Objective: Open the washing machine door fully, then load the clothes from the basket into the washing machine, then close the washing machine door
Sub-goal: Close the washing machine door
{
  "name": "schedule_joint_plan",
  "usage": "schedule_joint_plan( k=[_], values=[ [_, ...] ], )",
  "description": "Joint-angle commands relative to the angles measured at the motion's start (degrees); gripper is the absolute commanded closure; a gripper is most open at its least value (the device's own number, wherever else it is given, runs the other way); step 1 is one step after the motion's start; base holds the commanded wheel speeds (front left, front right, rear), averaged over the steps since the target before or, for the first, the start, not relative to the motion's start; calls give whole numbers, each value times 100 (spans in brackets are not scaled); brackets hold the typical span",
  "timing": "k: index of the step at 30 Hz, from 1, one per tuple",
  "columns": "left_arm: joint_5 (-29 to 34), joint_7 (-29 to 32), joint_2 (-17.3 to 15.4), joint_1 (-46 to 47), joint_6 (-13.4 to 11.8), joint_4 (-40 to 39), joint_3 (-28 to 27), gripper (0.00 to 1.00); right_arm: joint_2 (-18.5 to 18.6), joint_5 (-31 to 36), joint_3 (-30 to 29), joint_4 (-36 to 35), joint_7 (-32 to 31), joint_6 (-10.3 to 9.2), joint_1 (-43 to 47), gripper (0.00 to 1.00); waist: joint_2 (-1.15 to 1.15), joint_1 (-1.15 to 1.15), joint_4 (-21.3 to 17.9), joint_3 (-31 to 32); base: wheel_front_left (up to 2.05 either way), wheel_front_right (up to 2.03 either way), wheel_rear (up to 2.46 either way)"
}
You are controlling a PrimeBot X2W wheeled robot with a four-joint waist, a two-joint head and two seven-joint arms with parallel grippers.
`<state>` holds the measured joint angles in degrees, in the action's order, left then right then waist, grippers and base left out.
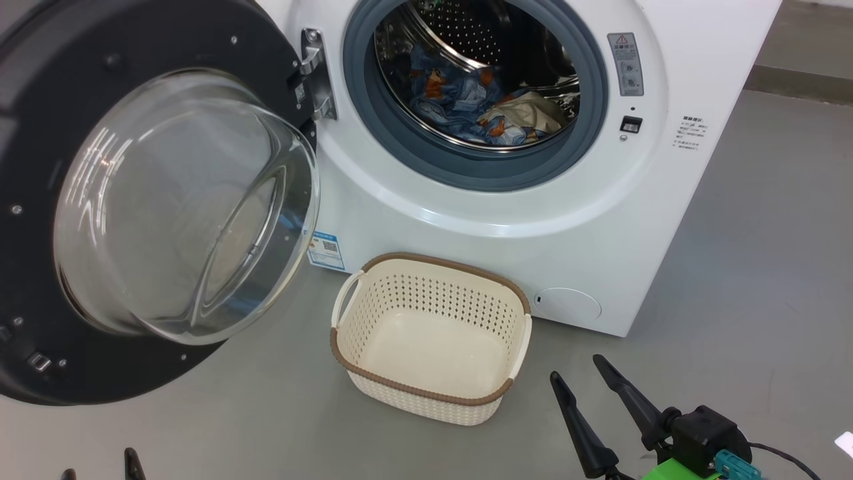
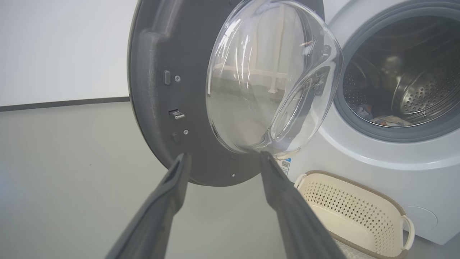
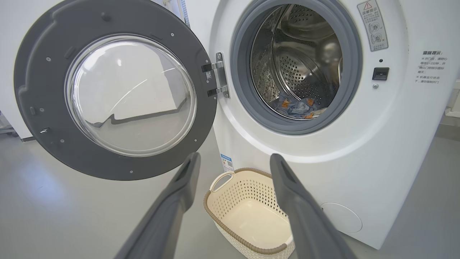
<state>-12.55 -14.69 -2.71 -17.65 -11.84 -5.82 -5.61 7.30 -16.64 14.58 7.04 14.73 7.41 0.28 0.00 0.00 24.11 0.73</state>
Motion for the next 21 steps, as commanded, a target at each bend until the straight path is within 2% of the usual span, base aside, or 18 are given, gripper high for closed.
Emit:
schedule_joint_plan(
  k=[1, 4, 5, 6, 7, 8, 11, 16, 21],
  values=[
    [-42, -31, -17, 73, -21, -146, -182, 0, 19, 56, 167, -121, 27, 8, -18, 0, 0, 0, -1, 9, 0, 0, 0],
    [-21, -31, -17, 71, -24, -154, -197, 0, 19, 57, 171, -114, 27, 8, -11, 0, 0, 0, 0, 25, 0, 0, 0],
    [-4, -31, -17, 69, -26, -159, -207, 20, 20, 55, 173, -112, 27, 8, -11, 0, 0, 0, -1, 29, 0, 0, 0],
    [-2, -31, -17, 69, -28, -170, -216, 77, 21, 54, 173, -111, 27, 8, -12, 0, 0, 0, -1, 34, 0, 0, 0],
    [-2, -31, -17, 69, -28, -170, -216, 77, 21, 54, 173, -111, 27, 8, -12, 0, 0, 0, -1, 34, 0, 0, 0],
    [5, -31, -17, 66, -23, -179, -225, 100, 21, 53, 173, -110, 27, 8, -11, 0, 0, 0, -2, 37, 0, 0, 0],
    [-119, -31, -17, 90, 38, -236, -302, 100, 20, 54, 172, -112, 27, 8, -4, 0, 0, 0, -2, 39, 0, 0, 0],
    [-905, -31, -17, 253, 74, -454, -700, 100, 27, 49, 155, -120, 27, 8, 24, 0, 0, 0, 16, 21, 0, 0, 0],
    [-1242, -31, -21, 553, 420, -456, -1304, 100, 49, 66, 123, -157, 27, 8, 43, 0, 0, 0, 26, -37, 0, 0, 0]
  ],
)
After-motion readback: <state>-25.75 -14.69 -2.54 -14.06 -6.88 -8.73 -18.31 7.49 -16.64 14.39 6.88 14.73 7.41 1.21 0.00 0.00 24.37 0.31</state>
